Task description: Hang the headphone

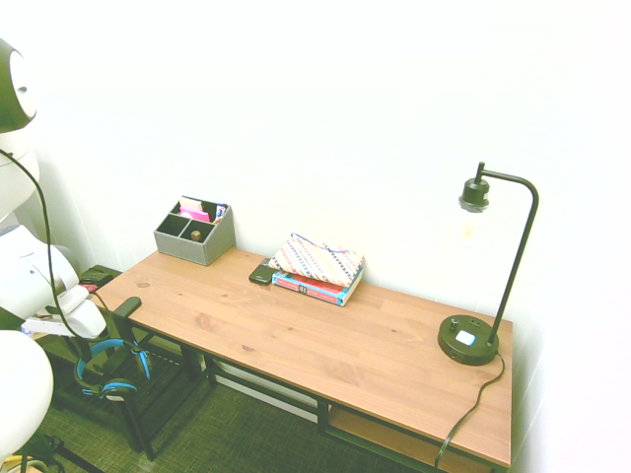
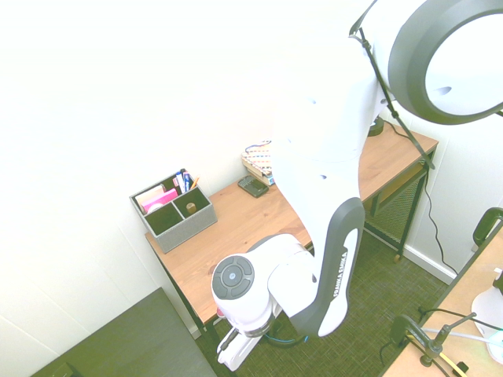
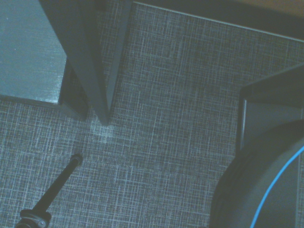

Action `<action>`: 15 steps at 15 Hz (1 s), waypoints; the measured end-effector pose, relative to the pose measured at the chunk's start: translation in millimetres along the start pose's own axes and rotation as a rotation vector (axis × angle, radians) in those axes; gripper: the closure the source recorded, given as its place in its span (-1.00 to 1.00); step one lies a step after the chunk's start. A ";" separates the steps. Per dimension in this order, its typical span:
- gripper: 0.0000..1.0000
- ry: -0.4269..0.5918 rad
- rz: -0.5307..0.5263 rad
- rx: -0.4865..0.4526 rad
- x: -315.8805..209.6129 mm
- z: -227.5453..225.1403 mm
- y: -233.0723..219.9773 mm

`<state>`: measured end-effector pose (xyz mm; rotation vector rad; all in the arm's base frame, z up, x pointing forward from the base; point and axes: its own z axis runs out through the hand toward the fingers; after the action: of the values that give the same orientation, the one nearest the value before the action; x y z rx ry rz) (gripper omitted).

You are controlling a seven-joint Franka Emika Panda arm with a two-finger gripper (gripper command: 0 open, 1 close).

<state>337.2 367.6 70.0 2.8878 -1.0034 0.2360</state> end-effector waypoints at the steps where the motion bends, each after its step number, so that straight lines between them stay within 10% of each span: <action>1: -1.00 0.002 0.000 0.000 -1.2 0.1 0.2; 7: -1.00 -0.004 0.040 0.018 13.8 -4.6 12.7; 15: -1.00 -0.109 0.052 0.101 112.5 -128.4 82.3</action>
<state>357.8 250.1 217.3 2.9969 -1.1157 0.1381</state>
